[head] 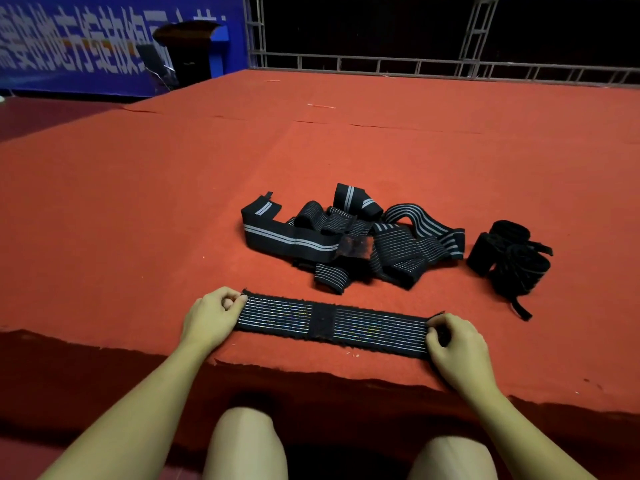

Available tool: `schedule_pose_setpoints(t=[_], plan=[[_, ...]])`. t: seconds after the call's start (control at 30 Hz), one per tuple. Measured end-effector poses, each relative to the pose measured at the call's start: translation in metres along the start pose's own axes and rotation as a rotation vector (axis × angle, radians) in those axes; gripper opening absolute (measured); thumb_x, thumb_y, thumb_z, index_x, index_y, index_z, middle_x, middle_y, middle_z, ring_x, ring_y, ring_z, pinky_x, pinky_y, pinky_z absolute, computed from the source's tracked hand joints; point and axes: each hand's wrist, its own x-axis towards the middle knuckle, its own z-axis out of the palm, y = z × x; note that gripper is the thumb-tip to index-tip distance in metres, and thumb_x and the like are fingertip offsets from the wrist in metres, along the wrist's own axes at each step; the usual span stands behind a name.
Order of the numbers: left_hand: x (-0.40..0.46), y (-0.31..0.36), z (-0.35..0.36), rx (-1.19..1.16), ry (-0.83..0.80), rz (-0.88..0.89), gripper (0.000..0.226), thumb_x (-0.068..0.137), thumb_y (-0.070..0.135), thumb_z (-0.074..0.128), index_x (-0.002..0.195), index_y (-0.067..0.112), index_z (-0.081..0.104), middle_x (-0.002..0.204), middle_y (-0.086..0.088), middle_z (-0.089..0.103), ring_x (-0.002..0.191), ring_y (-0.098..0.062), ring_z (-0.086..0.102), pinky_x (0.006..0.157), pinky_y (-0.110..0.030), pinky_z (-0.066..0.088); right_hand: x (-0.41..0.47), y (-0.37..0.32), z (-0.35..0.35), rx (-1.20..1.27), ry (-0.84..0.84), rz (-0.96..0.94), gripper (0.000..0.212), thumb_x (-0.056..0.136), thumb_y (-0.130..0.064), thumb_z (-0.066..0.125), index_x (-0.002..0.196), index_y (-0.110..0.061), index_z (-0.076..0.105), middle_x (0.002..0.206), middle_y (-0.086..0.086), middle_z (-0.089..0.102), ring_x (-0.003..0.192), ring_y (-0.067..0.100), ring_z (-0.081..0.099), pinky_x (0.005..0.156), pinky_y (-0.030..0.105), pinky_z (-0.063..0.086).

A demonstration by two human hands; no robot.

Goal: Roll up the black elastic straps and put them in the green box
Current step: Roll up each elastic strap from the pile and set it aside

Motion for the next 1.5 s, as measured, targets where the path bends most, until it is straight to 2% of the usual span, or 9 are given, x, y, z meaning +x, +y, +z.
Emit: schedule_pose_setpoints(t=[0.23,0.37,0.53,0.67,0.77,1.03,1.17,1.3,1.5], plan=[[-0.001,0.0,0.002,0.04,0.012,0.008,0.017,0.095,0.047,0.062,0.084,0.035,0.062,0.067,0.013,0.064,0.07,-0.009,0.061,0.066,-0.035,0.047,-0.001,0.006,0.006,-0.07,0.047,-0.005,0.014,0.075,-0.008,0.074,0.084,-0.019,0.072,0.095,-0.005,0.06,0.088,0.02,0.052,0.077,0.039,0.048],[-0.001,0.0,0.005,0.056,0.012,0.023,0.016,0.095,0.046,0.062,0.085,0.034,0.059,0.068,0.013,0.063,0.071,-0.011,0.062,0.067,-0.036,0.05,-0.002,0.005,0.004,-0.086,0.053,0.024,0.017,0.08,-0.031,0.057,0.082,-0.021,0.07,0.09,-0.004,0.059,0.086,0.025,0.055,0.076,0.045,0.049],[-0.003,-0.005,0.008,0.08,0.052,0.292,0.033,0.098,0.05,0.048,0.128,0.035,0.055,0.131,0.016,0.055,0.124,-0.014,0.05,0.102,-0.042,0.046,-0.001,0.0,0.001,-0.095,0.054,-0.044,0.032,0.089,-0.041,0.051,0.102,-0.02,0.071,0.132,0.001,0.061,0.12,0.025,0.056,0.099,0.047,0.046],[-0.001,-0.003,0.011,0.338,-0.214,0.491,0.068,0.101,0.06,0.01,0.164,0.034,0.011,0.17,0.019,-0.004,0.154,0.002,-0.007,0.127,-0.034,0.004,-0.001,0.001,0.01,-0.199,-0.197,-0.303,0.054,0.1,-0.049,0.037,0.143,-0.024,0.057,0.161,-0.004,0.041,0.148,0.013,0.038,0.124,0.04,0.028],[0.002,0.0,0.013,0.493,-0.312,0.45,0.072,0.098,0.063,-0.004,0.163,0.031,-0.009,0.167,0.018,-0.019,0.15,0.005,-0.022,0.128,-0.035,-0.008,0.001,0.001,0.01,-0.239,-0.293,-0.251,0.066,0.097,-0.058,0.027,0.149,-0.025,0.051,0.16,-0.008,0.043,0.149,0.012,0.036,0.124,0.034,0.025],[0.005,0.007,0.013,0.565,-0.404,0.413,0.067,0.105,0.056,0.007,0.163,0.027,-0.008,0.167,0.016,-0.017,0.152,0.002,-0.017,0.128,-0.037,-0.008,0.001,-0.001,0.008,-0.277,-0.097,-0.056,0.036,0.097,-0.057,0.047,0.118,-0.034,0.066,0.112,-0.007,0.055,0.11,0.021,0.049,0.097,0.042,0.04],[0.005,0.0,0.016,0.409,-0.254,0.344,0.069,0.104,0.057,0.017,0.165,0.025,0.011,0.171,0.009,0.01,0.157,-0.007,0.008,0.129,-0.036,0.009,0.011,-0.001,0.003,-0.119,-0.15,0.137,0.021,0.095,-0.053,0.059,0.102,-0.037,0.069,0.103,-0.008,0.056,0.109,0.022,0.048,0.097,0.041,0.035],[-0.001,0.001,0.016,0.371,0.186,0.168,0.036,0.097,0.053,0.046,0.109,0.022,0.059,0.112,-0.002,0.059,0.109,-0.025,0.051,0.095,-0.045,0.037,0.015,-0.001,-0.007,0.093,-0.176,0.141,0.012,0.092,-0.038,0.07,0.082,-0.033,0.067,0.084,-0.018,0.068,0.089,0.009,0.062,0.093,0.039,0.043],[-0.003,0.002,0.012,0.444,0.009,0.154,0.034,0.095,0.058,0.048,0.083,0.027,0.053,0.091,0.005,0.051,0.097,-0.021,0.049,0.089,-0.04,0.036,0.01,0.0,-0.017,0.503,-0.2,0.247,0.01,0.089,-0.022,0.078,0.093,-0.029,0.072,0.089,-0.007,0.076,0.084,0.005,0.071,0.08,0.029,0.055]])
